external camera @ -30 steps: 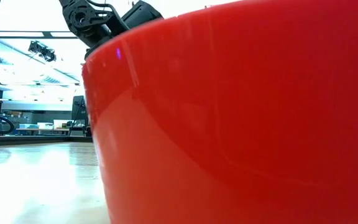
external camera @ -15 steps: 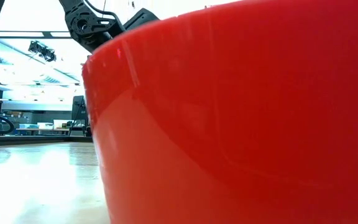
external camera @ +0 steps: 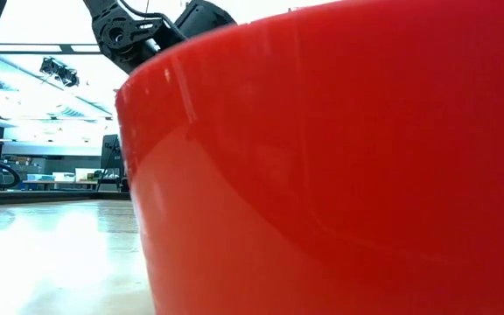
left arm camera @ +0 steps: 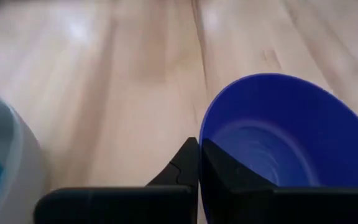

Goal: Nest bowls inside each other
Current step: Stack the dark blue bowl on the yellow bowl

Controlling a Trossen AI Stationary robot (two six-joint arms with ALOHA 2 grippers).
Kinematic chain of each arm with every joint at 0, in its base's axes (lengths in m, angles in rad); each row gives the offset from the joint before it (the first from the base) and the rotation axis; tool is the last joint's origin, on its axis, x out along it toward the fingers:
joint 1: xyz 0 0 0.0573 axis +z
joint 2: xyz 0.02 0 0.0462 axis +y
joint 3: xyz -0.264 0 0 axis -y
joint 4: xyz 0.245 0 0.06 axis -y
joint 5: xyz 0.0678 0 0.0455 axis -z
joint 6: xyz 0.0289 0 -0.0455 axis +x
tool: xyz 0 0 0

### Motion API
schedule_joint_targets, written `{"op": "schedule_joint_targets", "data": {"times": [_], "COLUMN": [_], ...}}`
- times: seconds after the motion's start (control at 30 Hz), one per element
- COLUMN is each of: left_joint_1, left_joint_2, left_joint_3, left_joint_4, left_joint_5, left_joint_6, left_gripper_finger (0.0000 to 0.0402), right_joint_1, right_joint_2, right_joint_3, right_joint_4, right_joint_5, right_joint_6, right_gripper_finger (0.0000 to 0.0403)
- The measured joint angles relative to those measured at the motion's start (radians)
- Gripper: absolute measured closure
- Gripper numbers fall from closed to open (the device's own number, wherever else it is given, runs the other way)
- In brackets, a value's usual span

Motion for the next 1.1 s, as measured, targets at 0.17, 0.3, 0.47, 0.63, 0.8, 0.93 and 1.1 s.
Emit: {"op": "schedule_joint_targets", "data": {"times": [0.17,0.3,0.47,0.63,0.8,0.93,1.1], "left_joint_1": [0.084,0.175,0.288,0.397,0.470,0.512,0.536], "left_joint_2": [0.000,0.000,0.000,0.000,0.000,0.000,0.000], "left_joint_3": [0.000,0.000,0.000,0.000,0.000,0.000,0.008], "left_joint_4": [0.164,0.281,0.420,0.452,0.411,0.342,0.257], "left_joint_5": [0.095,0.186,0.313,0.389,0.405,0.371,0.295], "left_joint_6": [0.039,0.063,0.039,-0.009,-0.036,-0.035,-0.012], "left_gripper_finger": [0.0396,0.0396,0.0396,0.0396,0.0396,0.0396,0.0396], "right_joint_1": [0.000,0.000,0.000,0.000,0.000,0.000,0.000], "right_joint_2": [0.000,0.000,0.000,0.000,0.000,0.000,0.000], "right_joint_3": [0.000,0.000,0.000,0.000,0.000,0.000,0.000], "right_joint_4": [-0.003,-0.007,-0.031,-0.052,-0.052,-0.052,-0.052], "right_joint_5": [-0.003,-0.003,-0.003,-0.003,-0.002,-0.002,-0.002], "right_joint_6": [0.000,0.000,0.009,0.028,0.029,0.029,0.029], "right_gripper_finger": [0.0294,0.0294,0.0294,0.0294,0.0294,0.0294,0.0293]}}
